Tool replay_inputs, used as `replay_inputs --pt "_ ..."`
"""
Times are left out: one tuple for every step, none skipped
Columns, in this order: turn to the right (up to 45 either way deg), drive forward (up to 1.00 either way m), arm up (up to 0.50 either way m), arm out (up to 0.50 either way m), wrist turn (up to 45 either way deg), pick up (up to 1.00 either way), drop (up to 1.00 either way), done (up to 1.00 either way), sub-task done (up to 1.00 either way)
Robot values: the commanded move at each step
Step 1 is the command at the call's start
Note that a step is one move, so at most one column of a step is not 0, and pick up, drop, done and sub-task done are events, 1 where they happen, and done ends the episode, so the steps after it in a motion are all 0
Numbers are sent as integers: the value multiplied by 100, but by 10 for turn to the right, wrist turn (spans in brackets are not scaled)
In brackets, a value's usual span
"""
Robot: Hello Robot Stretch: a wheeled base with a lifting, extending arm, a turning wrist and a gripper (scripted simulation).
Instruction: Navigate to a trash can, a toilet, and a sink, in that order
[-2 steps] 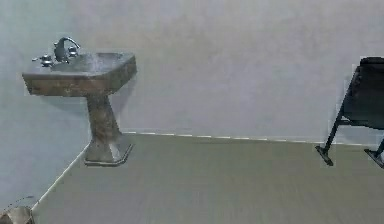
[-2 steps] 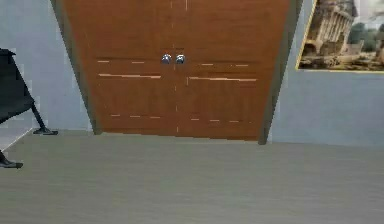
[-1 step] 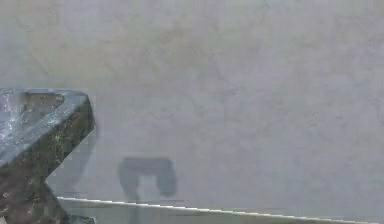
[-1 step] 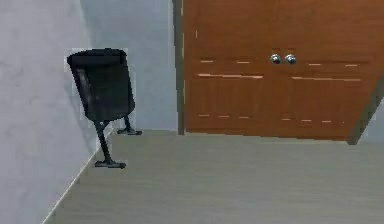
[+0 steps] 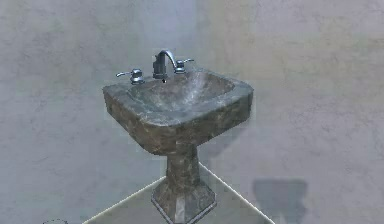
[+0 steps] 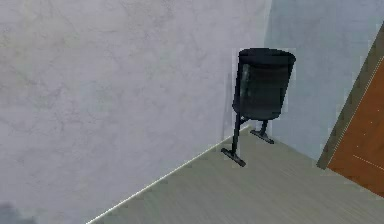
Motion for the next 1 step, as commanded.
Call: replay_inputs --pt "0 0 0 0 0 0 0 100 0"
